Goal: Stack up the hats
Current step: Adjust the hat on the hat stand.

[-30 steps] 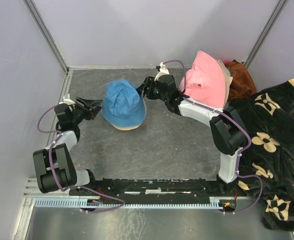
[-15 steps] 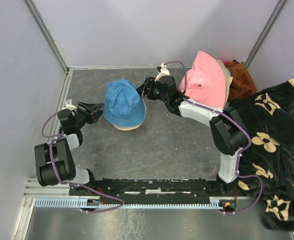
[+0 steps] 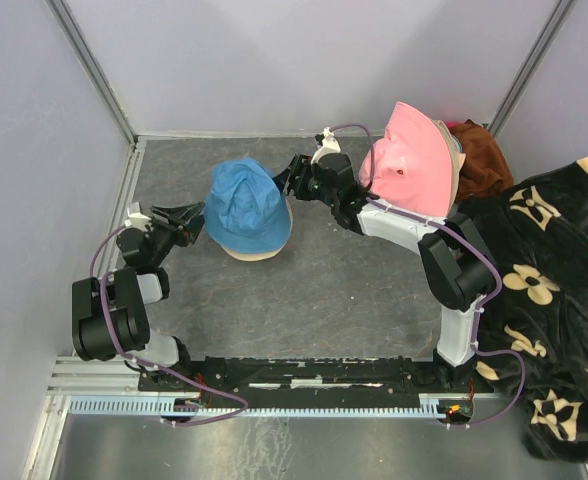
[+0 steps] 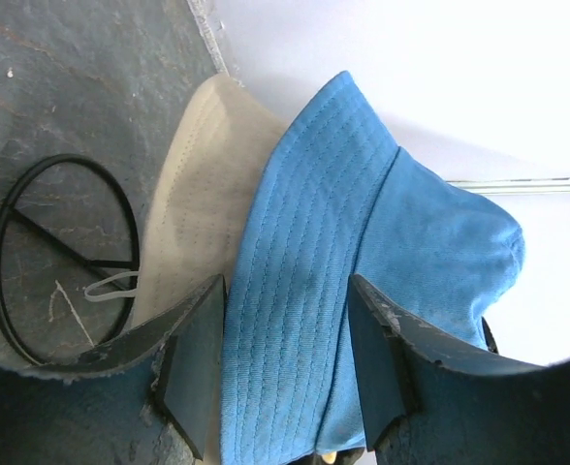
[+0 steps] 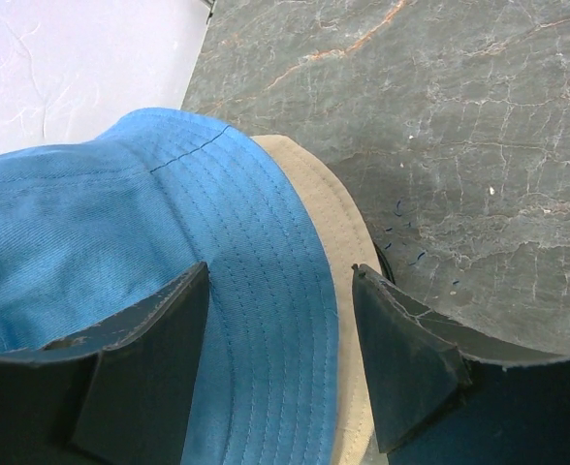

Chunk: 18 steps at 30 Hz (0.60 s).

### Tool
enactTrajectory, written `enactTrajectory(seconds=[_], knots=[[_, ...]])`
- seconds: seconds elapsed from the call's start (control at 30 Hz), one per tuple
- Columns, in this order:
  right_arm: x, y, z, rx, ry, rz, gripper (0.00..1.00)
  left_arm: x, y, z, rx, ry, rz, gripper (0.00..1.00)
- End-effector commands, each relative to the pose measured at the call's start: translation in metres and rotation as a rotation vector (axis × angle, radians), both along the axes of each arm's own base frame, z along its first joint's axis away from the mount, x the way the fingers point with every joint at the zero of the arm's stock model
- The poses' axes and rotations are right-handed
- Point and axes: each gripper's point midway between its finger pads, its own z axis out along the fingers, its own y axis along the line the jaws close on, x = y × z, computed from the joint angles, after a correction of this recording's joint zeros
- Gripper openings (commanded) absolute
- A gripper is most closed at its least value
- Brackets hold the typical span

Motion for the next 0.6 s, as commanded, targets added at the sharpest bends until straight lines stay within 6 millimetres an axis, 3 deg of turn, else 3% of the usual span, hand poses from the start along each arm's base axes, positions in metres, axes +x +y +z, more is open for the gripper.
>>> enactTrajectory(seconds=[0.0, 0.27, 0.57], knots=[[-0.007, 0.004, -0.001, 0.001, 0.003, 0.015, 0.68, -0.003, -0.002, 0.026, -0.018, -0.086, -0.005, 0.59], [-0.007, 0.010, -0.007, 0.042, 0.020, 0.025, 0.68, -0.005, -0.009, 0.015, -0.039, -0.073, -0.028, 0.58], [-0.006, 0.012, -0.016, 0.062, 0.043, 0.022, 0.67, -0.005, -0.020, 0.003, -0.071, -0.062, -0.043, 0.33]])
